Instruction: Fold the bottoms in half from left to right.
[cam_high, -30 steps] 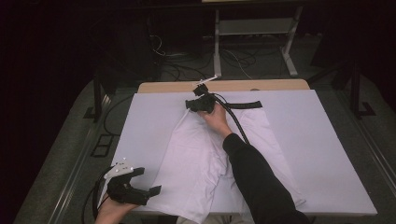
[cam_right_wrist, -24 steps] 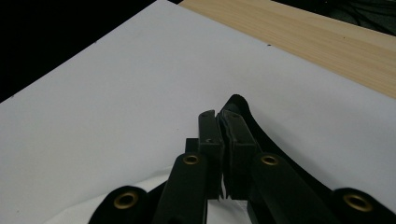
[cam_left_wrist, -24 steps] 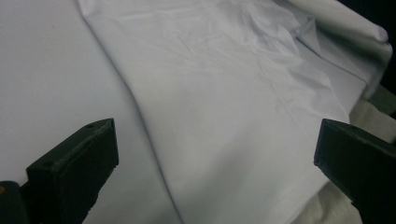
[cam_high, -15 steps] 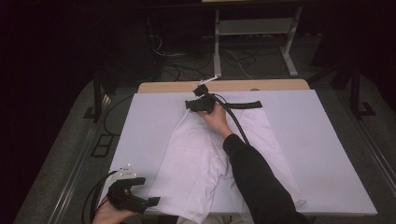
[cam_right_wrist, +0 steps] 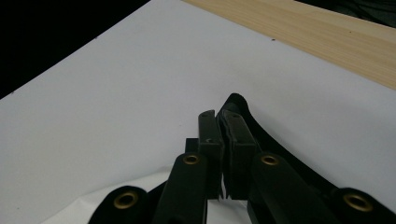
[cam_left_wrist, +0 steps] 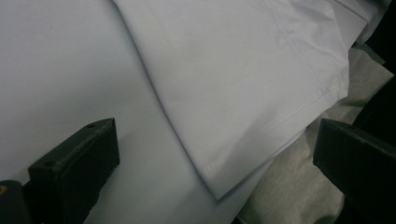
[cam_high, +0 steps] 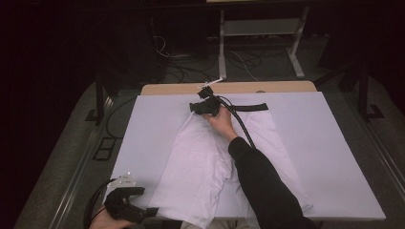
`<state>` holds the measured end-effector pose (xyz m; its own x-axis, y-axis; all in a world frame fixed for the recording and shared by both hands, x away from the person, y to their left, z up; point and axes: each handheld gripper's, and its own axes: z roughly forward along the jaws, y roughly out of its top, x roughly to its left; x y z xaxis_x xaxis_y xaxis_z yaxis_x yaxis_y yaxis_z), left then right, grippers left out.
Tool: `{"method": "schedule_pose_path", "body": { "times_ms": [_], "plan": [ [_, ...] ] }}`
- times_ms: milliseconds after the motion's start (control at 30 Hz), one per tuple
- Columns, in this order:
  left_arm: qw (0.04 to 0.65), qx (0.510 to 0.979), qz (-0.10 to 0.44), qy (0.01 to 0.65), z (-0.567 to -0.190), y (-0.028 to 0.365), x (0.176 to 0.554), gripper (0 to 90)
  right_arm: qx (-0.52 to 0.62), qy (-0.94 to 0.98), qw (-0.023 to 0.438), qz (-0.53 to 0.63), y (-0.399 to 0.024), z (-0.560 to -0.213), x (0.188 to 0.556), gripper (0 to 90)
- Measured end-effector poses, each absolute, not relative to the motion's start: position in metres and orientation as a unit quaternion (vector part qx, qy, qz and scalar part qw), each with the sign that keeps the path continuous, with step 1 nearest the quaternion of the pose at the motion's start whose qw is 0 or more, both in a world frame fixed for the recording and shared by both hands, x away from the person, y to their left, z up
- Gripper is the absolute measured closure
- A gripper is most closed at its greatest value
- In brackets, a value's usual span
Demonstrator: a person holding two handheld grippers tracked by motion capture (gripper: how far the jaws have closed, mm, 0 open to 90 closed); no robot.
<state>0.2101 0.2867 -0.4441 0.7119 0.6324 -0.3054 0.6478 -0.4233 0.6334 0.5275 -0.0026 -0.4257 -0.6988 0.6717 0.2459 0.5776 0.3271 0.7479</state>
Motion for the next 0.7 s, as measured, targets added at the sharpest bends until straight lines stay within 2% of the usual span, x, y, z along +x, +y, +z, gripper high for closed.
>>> {"method": "schedule_pose_path", "body": {
  "times_ms": [367, 533, 700],
  "plan": [
    [0.392, 0.846, -0.046, 0.357, -0.4431, 0.2941, 0.2061, 29.8, 0.386, 0.809, 0.052, 0.44, -0.0055, -0.4242, 0.5283, 86.2],
    [0.395, 0.843, -0.053, 0.361, -0.4441, 0.2964, 0.2083, 34.5, 0.387, 0.807, 0.05, 0.443, -0.0073, -0.4246, 0.5284, 86.2],
    [0.401, 0.842, -0.074, 0.352, -0.4465, 0.2957, 0.2098, 46.7, 0.385, 0.807, 0.05, 0.445, -0.0077, -0.4248, 0.5278, 86.1]
  ]
}}
